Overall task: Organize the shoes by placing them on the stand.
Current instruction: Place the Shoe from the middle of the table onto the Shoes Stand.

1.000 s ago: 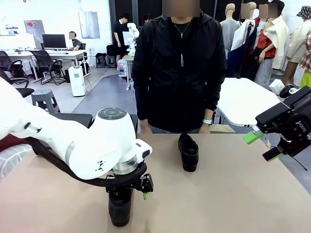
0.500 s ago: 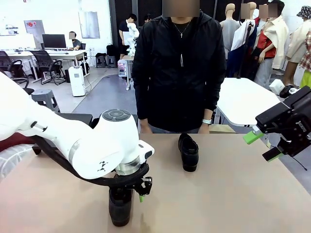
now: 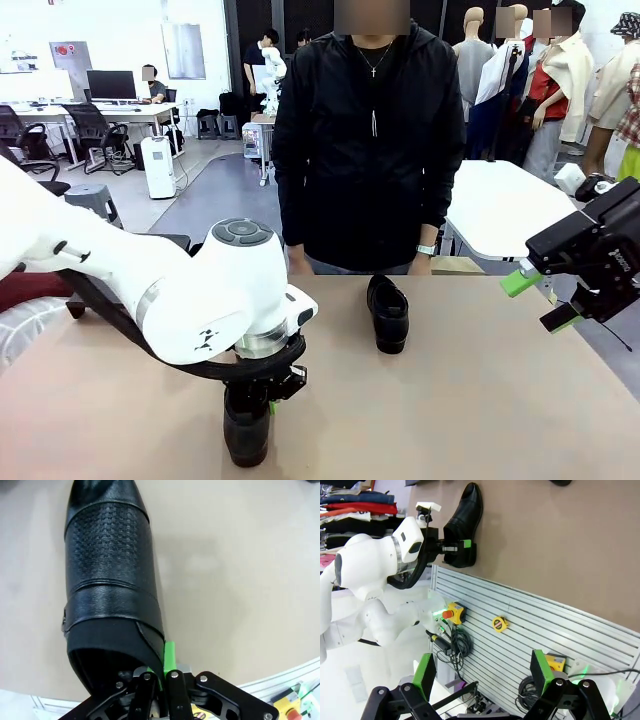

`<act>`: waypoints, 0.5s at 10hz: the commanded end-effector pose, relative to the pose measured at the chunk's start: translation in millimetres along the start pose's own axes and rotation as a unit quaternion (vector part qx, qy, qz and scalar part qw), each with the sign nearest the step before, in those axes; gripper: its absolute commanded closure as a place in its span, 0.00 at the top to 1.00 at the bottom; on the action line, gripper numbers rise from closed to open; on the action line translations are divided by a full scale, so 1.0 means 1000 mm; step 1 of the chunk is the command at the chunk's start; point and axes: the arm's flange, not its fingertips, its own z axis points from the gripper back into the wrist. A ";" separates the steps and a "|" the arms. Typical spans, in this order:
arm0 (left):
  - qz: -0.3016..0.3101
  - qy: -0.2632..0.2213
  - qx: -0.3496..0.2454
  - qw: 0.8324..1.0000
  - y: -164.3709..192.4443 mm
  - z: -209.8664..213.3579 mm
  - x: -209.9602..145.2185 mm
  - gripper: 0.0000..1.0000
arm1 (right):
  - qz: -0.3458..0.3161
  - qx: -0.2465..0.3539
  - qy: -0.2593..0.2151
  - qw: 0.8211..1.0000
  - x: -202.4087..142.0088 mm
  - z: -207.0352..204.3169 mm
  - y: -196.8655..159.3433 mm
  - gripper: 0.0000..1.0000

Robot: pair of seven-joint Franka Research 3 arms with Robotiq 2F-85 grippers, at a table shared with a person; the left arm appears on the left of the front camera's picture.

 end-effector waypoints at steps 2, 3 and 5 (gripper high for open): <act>-0.028 -0.041 0.016 0.999 -0.001 0.037 -0.025 0.00 | 0.012 0.011 0.000 1.000 0.000 0.002 0.000 1.00; -0.064 -0.052 -0.001 0.997 0.006 0.062 -0.038 0.00 | 0.012 0.011 0.000 1.000 0.000 0.002 0.000 1.00; -0.160 -0.088 -0.042 0.982 0.028 0.121 -0.077 0.00 | 0.012 0.011 0.000 1.000 0.000 0.002 0.000 1.00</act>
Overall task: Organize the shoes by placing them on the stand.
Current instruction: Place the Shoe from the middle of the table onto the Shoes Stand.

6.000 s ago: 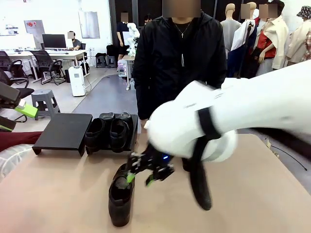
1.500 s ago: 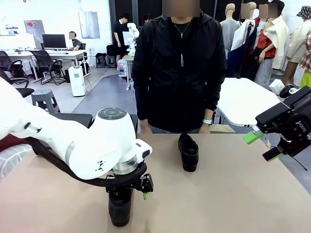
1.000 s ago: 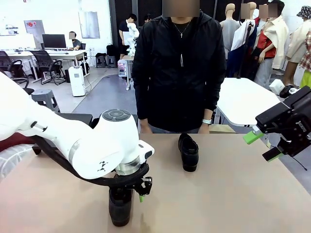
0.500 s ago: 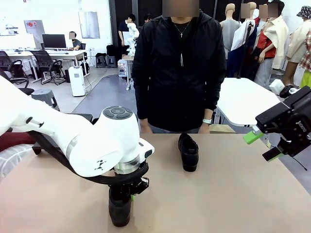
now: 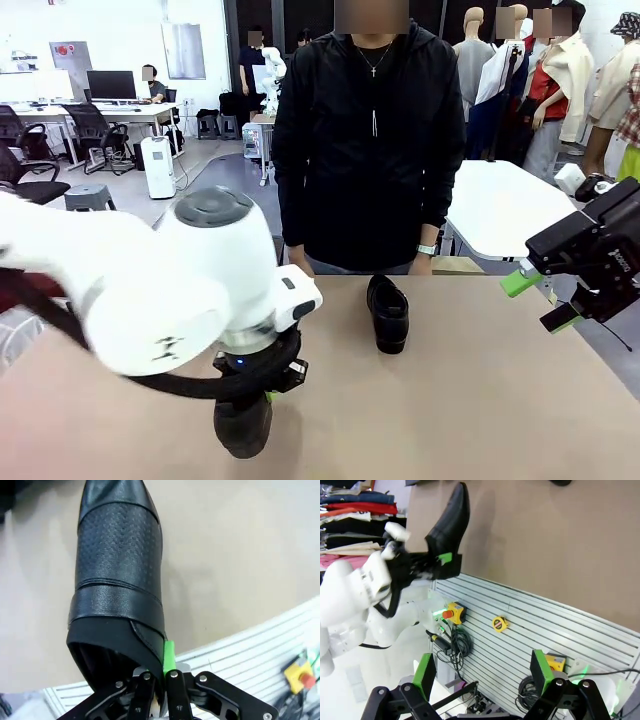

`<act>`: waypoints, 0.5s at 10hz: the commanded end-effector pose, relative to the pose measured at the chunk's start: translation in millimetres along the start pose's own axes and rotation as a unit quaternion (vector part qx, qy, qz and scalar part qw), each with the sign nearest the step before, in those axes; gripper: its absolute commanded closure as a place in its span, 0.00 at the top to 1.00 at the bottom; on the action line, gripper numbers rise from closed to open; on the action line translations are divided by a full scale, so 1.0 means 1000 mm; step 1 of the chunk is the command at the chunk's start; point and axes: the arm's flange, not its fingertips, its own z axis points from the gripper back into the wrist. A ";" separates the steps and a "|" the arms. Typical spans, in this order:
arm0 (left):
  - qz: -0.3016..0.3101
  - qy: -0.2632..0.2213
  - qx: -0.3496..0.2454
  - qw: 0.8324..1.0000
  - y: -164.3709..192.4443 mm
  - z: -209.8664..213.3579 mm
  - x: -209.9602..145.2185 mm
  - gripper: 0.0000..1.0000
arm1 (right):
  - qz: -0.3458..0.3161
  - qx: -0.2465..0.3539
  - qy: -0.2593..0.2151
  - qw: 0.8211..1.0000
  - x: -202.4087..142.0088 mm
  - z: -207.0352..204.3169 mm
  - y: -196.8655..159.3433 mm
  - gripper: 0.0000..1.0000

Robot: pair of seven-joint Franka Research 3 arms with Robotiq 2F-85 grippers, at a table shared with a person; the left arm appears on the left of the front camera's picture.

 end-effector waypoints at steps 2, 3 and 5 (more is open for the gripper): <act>-0.128 -0.058 -0.083 0.987 0.032 0.082 -0.056 0.00 | 0.012 0.011 -0.001 1.000 0.000 0.003 0.000 1.00; -0.068 -0.100 -0.077 0.990 0.037 0.081 -0.056 0.00 | 0.012 0.011 -0.001 1.000 0.000 0.003 0.000 1.00; -0.094 -0.041 -0.056 0.993 0.004 0.063 -0.037 0.00 | 0.012 0.011 -0.001 1.000 0.000 0.003 0.000 1.00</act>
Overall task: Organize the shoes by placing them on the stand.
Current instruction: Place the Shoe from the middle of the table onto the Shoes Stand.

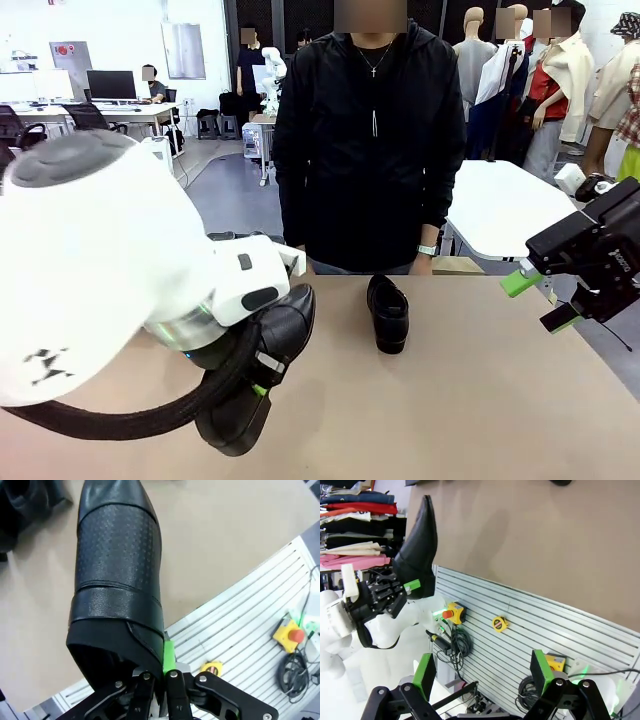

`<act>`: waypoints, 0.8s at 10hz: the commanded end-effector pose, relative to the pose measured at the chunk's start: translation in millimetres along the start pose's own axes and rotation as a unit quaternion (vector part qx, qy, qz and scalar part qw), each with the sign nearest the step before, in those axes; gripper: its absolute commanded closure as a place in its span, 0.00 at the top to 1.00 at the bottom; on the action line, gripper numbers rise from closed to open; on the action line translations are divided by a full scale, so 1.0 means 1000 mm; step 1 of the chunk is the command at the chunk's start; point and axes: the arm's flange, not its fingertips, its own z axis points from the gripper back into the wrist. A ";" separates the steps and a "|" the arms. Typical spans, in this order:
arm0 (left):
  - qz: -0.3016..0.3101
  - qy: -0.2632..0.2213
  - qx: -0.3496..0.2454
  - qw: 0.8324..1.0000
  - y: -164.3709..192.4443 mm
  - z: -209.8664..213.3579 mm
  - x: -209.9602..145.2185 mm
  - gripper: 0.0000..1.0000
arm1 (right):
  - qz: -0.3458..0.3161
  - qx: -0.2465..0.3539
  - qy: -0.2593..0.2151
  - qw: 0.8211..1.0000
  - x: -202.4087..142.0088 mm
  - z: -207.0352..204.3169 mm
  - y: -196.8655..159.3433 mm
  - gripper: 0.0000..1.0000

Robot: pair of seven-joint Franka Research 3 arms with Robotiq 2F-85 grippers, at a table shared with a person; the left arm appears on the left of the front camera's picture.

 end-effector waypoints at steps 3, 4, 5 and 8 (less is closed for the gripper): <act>0.001 0.016 0.006 1.000 0.001 -0.014 0.000 0.00 | 0.012 0.011 -0.001 1.000 0.000 0.002 0.000 1.00; -0.036 0.035 -0.018 0.999 0.009 -0.018 0.008 0.00 | 0.012 0.011 -0.001 1.000 0.000 0.002 0.000 1.00; 0.022 -0.021 -0.003 1.000 0.050 -0.003 0.025 0.00 | 0.012 0.011 -0.001 1.000 0.000 0.002 0.000 1.00; 0.098 -0.102 -0.045 0.989 0.215 0.069 0.019 0.00 | 0.012 0.011 -0.001 1.000 0.000 0.002 0.000 1.00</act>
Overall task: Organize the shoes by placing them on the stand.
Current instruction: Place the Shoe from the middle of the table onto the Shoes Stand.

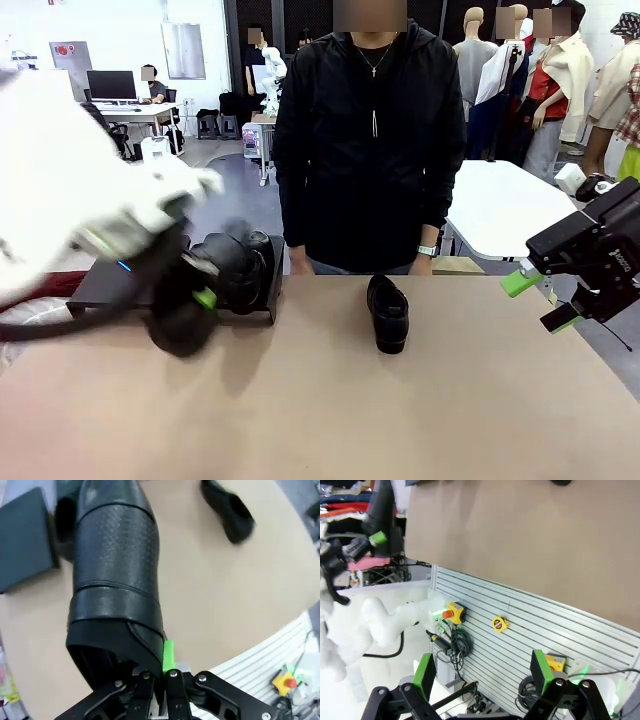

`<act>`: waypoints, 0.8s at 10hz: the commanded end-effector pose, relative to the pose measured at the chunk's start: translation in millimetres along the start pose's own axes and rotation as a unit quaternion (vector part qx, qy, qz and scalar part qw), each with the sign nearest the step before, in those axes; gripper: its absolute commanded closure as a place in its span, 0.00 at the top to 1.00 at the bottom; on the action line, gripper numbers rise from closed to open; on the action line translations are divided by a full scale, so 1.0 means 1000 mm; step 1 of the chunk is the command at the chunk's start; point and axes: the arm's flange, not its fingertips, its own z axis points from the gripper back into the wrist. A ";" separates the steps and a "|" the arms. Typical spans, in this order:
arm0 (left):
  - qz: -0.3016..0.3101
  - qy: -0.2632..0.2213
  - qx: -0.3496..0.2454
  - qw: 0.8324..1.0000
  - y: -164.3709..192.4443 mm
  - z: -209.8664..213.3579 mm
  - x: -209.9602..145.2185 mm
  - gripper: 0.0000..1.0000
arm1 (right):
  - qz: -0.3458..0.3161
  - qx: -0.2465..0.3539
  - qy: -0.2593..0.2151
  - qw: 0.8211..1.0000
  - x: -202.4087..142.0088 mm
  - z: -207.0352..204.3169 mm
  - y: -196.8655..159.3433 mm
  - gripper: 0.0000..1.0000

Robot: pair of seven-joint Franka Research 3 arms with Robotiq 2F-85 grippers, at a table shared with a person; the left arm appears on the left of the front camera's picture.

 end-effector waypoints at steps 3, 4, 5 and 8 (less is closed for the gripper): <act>-0.013 -0.011 0.013 1.000 0.186 0.017 0.000 0.00 | 0.012 0.011 0.000 1.000 0.001 0.002 0.000 1.00; 0.042 0.002 0.041 0.998 0.223 0.014 0.000 0.00 | 0.012 0.011 0.000 1.000 0.001 0.002 0.000 1.00; 0.074 -0.007 0.048 0.996 0.241 0.017 -0.001 0.00 | 0.012 0.011 0.000 1.000 0.001 0.002 0.000 1.00; 0.049 0.001 0.030 0.998 0.243 0.021 -0.015 0.00 | 0.012 0.011 0.000 1.000 0.001 0.002 0.000 1.00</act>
